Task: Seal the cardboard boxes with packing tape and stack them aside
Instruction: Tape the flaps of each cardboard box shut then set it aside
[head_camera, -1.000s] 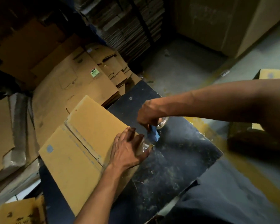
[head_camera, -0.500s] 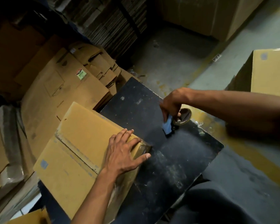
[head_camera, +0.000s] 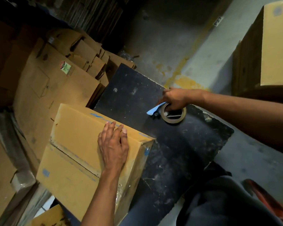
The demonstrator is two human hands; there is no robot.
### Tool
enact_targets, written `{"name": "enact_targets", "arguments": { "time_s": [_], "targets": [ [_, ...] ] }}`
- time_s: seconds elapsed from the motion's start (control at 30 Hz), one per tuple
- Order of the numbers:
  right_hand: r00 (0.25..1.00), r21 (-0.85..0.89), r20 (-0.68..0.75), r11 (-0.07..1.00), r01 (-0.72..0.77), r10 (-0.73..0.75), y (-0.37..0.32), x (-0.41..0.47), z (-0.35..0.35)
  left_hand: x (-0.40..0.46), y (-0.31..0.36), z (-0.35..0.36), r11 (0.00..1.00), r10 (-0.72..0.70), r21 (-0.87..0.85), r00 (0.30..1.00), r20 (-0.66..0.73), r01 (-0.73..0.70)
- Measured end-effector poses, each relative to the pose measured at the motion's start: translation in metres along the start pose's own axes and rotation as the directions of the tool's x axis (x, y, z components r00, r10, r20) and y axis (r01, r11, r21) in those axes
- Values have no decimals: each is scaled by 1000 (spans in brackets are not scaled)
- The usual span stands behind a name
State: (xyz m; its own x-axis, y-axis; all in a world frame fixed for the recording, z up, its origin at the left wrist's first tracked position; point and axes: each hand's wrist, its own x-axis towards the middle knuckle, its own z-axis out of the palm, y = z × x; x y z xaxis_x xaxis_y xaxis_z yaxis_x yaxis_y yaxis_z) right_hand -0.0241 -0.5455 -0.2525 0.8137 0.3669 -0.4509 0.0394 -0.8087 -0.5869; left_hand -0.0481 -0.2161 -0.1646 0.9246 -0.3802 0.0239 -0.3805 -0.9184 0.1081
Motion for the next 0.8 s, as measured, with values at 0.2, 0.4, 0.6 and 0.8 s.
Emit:
{"name": "enact_targets", "arguments": {
  "time_s": [0.2, 0.4, 0.6, 0.8],
  "targets": [
    [913, 107, -386, 989, -98, 132, -29, -31, 1, -3, 0, 7, 999, -20, -36, 999, -43, 18],
    [970, 756, -136, 654, -29, 200, -128, -37, 48, -1, 3, 7, 999, -20, -37, 998, -55, 18],
    [923, 806, 66, 525, -274, 379, -115, -21, 107, 0, 3, 7, 999, -24, -40, 998, -56, 22],
    [902, 824, -10, 515, -238, 432, -105, -25, 114, 0, 4, 7, 999, -23, -50, 998, -50, 20]
  ]
}}
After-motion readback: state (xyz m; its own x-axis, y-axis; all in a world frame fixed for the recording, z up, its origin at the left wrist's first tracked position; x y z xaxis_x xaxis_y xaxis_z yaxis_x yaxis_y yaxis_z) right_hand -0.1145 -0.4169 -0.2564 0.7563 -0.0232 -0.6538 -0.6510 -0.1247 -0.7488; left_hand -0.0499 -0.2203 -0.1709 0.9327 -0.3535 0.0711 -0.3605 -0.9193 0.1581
